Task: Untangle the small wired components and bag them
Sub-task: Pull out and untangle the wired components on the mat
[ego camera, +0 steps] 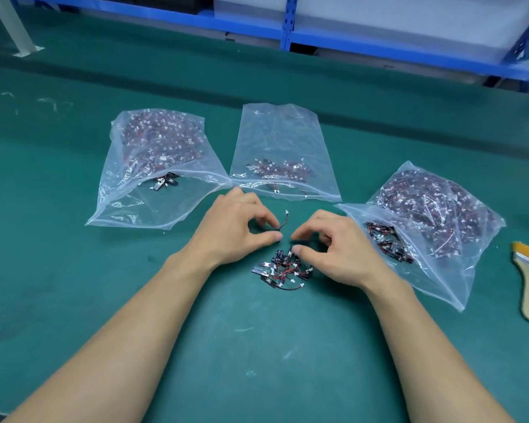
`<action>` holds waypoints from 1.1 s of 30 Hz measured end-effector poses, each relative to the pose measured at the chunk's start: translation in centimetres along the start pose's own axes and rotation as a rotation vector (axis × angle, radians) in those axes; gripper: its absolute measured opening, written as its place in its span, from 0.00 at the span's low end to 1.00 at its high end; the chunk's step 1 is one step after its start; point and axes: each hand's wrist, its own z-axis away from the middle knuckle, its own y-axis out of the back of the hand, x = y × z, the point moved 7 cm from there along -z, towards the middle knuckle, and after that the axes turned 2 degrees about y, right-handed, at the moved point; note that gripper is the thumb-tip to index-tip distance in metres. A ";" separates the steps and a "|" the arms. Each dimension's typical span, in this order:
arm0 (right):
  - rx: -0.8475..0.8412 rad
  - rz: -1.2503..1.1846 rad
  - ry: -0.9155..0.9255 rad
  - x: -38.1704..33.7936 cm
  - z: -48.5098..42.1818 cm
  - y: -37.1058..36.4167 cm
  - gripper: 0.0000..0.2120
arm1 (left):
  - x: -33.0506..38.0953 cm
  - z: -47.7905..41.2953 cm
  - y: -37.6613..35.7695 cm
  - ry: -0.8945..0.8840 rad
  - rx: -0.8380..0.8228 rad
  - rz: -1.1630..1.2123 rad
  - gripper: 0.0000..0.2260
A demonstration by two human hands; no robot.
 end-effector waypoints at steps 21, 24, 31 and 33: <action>0.138 -0.354 -0.087 0.7 0.2 1.1 0.09 | 1.8 0.6 -1.6 -0.064 -0.218 0.029 0.06; 0.208 -0.415 -0.128 1.2 0.2 1.4 0.10 | 1.7 0.6 -1.6 -0.060 -0.235 0.025 0.05; 0.272 -0.418 -0.175 1.4 0.4 1.5 0.08 | 2.0 0.8 -1.6 -0.071 -0.267 0.049 0.04; 0.229 -0.417 -0.176 1.3 0.3 1.2 0.09 | 2.1 1.0 -1.6 -0.076 -0.279 0.059 0.03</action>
